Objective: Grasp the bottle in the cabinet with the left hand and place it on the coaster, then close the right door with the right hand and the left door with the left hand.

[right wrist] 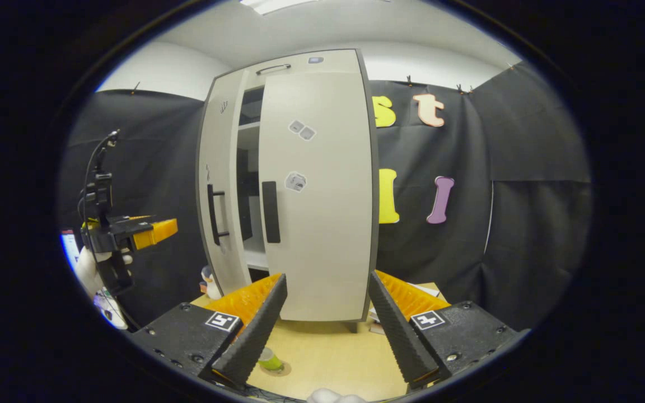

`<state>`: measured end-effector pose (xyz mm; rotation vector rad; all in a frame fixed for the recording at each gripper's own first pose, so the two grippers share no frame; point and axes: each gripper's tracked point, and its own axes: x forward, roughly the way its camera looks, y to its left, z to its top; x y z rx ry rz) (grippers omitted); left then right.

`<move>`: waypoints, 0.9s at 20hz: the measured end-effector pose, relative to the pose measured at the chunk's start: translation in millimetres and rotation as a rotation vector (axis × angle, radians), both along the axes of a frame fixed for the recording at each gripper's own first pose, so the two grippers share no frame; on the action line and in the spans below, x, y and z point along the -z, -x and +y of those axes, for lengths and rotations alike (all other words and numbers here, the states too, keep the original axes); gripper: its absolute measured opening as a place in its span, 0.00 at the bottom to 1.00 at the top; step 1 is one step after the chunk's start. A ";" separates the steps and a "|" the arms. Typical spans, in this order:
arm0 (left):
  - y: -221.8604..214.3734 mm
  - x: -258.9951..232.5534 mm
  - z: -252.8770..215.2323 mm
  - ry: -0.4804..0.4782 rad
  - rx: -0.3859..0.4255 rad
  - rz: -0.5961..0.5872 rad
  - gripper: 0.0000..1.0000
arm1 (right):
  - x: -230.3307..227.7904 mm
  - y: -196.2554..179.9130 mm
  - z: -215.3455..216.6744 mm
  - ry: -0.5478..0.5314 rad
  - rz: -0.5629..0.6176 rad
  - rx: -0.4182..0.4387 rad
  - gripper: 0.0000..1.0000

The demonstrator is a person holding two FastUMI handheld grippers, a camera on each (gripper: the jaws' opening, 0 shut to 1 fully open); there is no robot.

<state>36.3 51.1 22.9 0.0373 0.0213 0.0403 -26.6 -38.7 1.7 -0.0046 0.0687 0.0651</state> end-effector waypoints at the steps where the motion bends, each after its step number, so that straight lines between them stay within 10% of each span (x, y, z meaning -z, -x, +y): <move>1: 1.4 0.2 0.4 0.000 -0.001 0.000 0.96 | -0.6 0.7 -0.4 0.000 -0.002 0.003 0.94; 18: 60.9 -11.8 5.3 -0.004 -0.027 -0.010 0.96 | -13.7 3.3 5.5 -0.020 -0.036 0.040 0.94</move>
